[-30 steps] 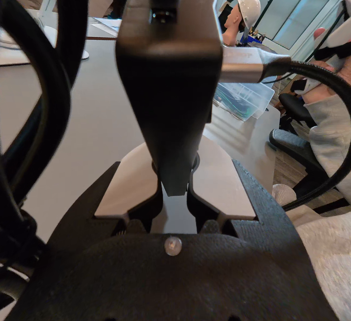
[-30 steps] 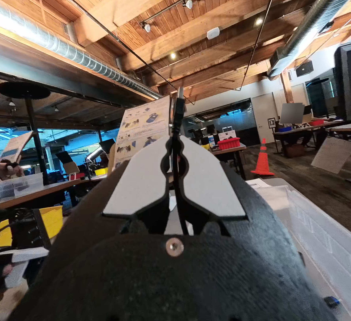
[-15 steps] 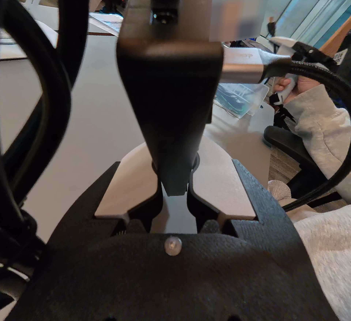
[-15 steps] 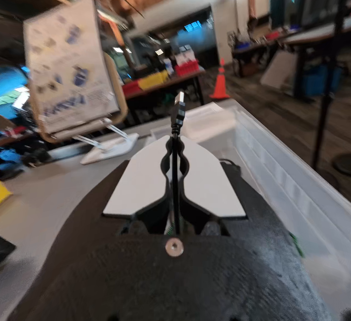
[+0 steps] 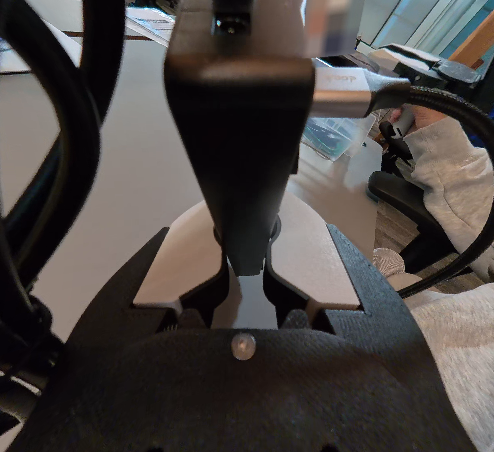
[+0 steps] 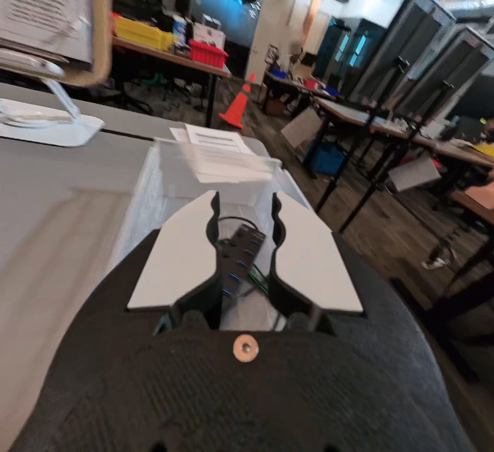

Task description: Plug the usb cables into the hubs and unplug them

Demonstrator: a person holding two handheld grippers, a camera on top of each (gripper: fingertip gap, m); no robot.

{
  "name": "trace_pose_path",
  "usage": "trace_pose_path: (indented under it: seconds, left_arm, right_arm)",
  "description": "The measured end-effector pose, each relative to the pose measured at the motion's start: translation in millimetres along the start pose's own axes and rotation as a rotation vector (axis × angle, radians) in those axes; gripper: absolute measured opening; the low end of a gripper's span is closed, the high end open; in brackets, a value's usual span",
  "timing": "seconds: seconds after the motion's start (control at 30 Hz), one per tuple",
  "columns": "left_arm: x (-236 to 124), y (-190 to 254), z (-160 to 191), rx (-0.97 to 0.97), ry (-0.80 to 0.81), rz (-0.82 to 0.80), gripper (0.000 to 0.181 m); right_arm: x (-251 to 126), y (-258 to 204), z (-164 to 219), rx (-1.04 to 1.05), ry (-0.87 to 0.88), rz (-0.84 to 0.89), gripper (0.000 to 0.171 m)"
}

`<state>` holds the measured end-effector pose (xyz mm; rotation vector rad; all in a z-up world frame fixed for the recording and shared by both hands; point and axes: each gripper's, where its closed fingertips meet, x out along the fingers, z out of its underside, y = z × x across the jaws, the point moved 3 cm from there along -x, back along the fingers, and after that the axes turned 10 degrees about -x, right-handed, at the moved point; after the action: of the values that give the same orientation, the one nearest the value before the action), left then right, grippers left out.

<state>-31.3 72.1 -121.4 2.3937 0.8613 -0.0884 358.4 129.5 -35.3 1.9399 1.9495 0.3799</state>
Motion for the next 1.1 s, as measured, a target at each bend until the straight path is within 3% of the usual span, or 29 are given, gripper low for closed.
trace_pose_path:
  seconds: [0.2, 0.33, 0.43, 0.57, 0.67, 0.77, 0.87, 1.1]
  left_arm:
    - [6, 6, 6, 0.087, -0.036, -0.029, 0.029]
    - [10, 12, 12, 0.223, -0.084, -0.087, 0.028]
    - [14, 18, 17, 0.349, -0.116, -0.127, 0.028]
    - [19, 30, 23, 0.450, -0.144, -0.142, 0.028]
    - [20, 32, 24, 0.505, -0.148, -0.173, 0.029]
    - [20, 38, 22, 0.497, -0.097, -0.118, 0.034]
    - [16, 49, 12, 0.471, -0.010, -0.066, 0.041]
    - [10, 53, 1, 0.464, 0.058, -0.094, 0.028]
  right_arm:
    - [-37, -132, -72, 0.093, 0.281, -0.500, 0.032]
    - [-87, -227, -98, 0.159, 0.340, -0.878, 0.033]
    - [-117, -267, -106, 0.233, 0.328, -1.076, 0.034]
    - [-128, -291, -98, 0.367, 0.188, -1.217, 0.030]
    - [-128, -292, -94, 0.425, 0.152, -1.274, 0.010]
    - [-127, -291, -94, 0.517, 0.085, -1.340, 0.005]
    - [-128, -290, -94, 0.640, 0.039, -1.409, 0.004]
    - [-136, -293, -100, 0.656, 0.053, -1.452, 0.004]
